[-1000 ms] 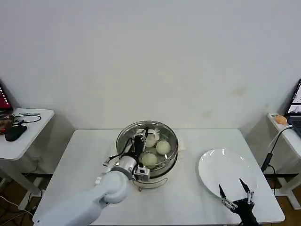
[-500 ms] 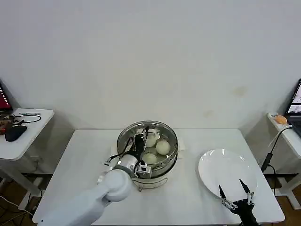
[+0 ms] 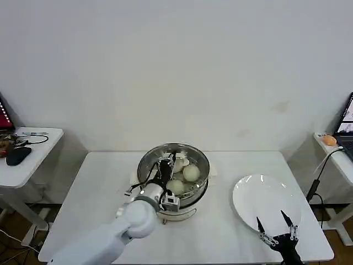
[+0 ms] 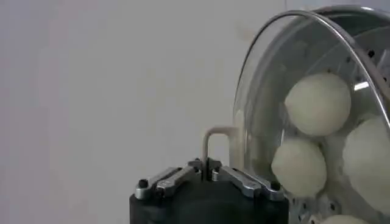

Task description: Take steamed baozi put them in steamer then cover it.

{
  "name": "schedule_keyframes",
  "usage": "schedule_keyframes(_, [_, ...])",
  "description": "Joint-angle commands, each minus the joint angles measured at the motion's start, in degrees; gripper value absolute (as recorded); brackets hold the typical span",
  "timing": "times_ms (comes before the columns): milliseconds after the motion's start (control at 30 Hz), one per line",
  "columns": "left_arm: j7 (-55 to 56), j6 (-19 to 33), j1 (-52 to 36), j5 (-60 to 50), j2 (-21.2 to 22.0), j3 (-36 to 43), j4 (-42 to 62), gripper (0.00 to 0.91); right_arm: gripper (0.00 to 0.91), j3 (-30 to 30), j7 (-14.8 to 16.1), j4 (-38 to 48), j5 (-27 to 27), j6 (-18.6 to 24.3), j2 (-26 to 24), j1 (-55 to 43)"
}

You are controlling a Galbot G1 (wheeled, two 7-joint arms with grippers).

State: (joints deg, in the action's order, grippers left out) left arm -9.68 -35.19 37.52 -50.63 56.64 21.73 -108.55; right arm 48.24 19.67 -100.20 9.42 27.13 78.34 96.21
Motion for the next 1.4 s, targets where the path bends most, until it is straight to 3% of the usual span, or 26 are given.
schedule_keyframes(33, [0.07, 0.02, 0.12, -0.27, 0.09, -0.01, 0.21, 0.000, 0.907, 0.08, -0.03, 0.01, 0.06, 0.06, -0.03, 0.06])
schedule_keyframes(567, [0.42, 0.09, -0.12, -0.31, 0.85, 0.37, 1.53, 0.030, 0.907, 0.27, 0.00, 0.16, 0.17, 0.39, -0.16, 0.27])
schedule_keyframes(600, [0.47, 0.09, -0.15, -0.31, 0.81, 0.48, 1.50, 0.131, 0.907, 0.31, -0.01, 0.16, 0.15, 0.39, -0.18, 0.28])
schedule_keyframes(633, [0.48, 0.10, -0.16, -0.32, 0.77, 0.58, 1.49, 0.574, 0.907, 0.31, -0.01, 0.16, 0.18, 0.41, -0.21, 0.30])
schedule_keyframes(667, [0.37, 0.08, -0.16, -0.35, 0.67, 0.66, 1.45, 0.867, 0.907, 0.34, -0.04, 0.13, 0.21, 0.39, -0.24, 0.31])
schedule_keyframes(767, [0.25, 0.10, -0.08, -0.30, 0.44, 0.77, 1.40, 0.907, 0.907, 0.40, -0.05, 0.13, 0.25, 0.39, -0.32, 0.31])
schedule_keyframes(1400, [0.64, 0.19, 2.26, -0.74, -2.19, -1.84, -2.08, 0.907, 0.907, 0.18, -0.06, 0.45, 0.02, 0.55, -0.12, 0.16])
